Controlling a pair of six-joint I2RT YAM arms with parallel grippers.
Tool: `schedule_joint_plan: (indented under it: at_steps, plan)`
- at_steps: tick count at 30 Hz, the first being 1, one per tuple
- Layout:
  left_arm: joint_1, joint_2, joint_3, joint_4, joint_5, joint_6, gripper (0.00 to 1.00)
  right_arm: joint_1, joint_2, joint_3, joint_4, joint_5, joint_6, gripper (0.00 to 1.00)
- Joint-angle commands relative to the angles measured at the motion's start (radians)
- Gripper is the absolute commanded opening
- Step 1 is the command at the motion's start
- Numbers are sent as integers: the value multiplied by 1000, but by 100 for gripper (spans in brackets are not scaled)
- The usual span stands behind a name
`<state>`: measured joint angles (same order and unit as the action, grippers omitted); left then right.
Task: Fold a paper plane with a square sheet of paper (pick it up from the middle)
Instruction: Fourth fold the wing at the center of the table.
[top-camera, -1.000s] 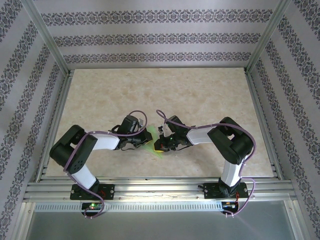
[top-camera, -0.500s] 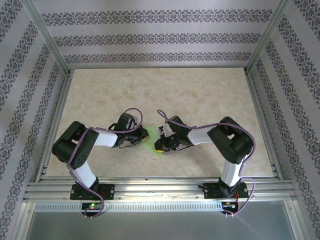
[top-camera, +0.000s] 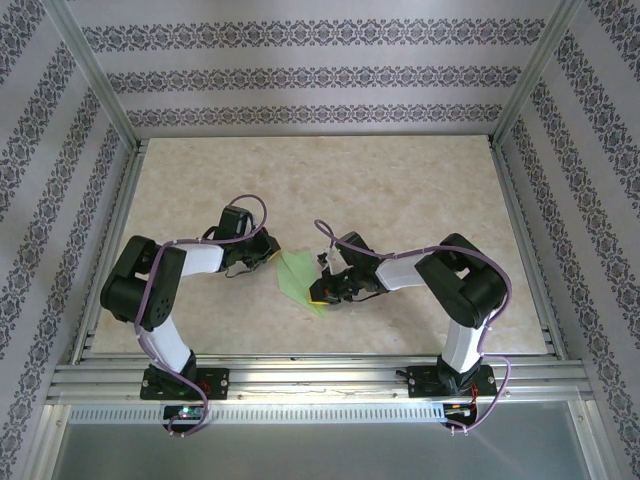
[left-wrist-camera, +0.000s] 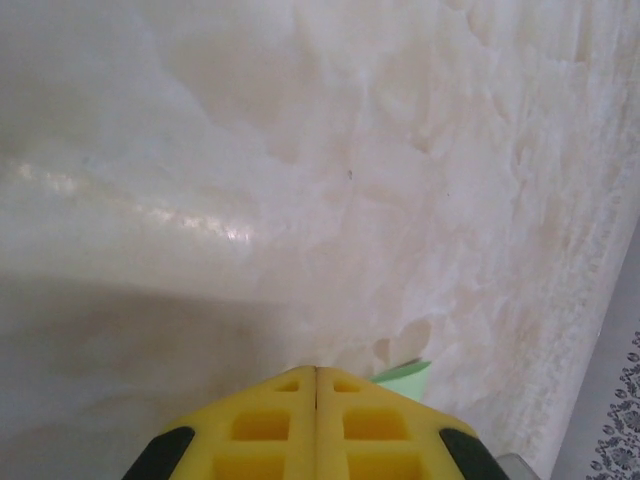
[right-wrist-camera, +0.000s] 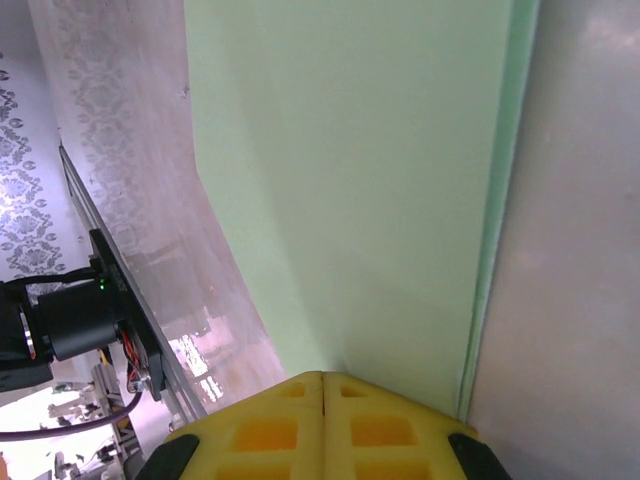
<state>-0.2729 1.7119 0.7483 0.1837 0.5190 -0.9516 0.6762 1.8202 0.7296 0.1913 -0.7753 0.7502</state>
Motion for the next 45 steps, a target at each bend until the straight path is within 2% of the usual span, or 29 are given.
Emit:
schedule_joint_plan:
  at_steps: [1,7,11,15,19,25,37,41,45]
  plan:
    - [3,-102,-1,-86,-5,44,5,-12,27,-52,-158,53,-39,0]
    - [-65,-187,-58,-56,-8,41,6,-26,20,-53,-173,51,-51,0]
    - [-142,-127,-51,-2,23,47,5,-24,16,-60,-172,54,-48,0]
    - [-164,-66,-40,53,41,38,5,-26,16,-64,-174,57,-48,0]
    - [-147,-28,-5,-65,-42,94,5,-27,19,-68,-173,62,-47,0]
    - [-87,57,4,-47,-23,106,5,-26,27,-71,-171,62,-46,0]
    - [-5,83,121,-196,-52,167,4,-27,36,-67,-177,58,-51,0]
    - [-9,25,150,-219,-16,171,3,-26,33,-67,-173,59,-47,0]
    - [-39,-80,158,-255,-26,182,4,-27,31,-61,-168,57,-41,0]
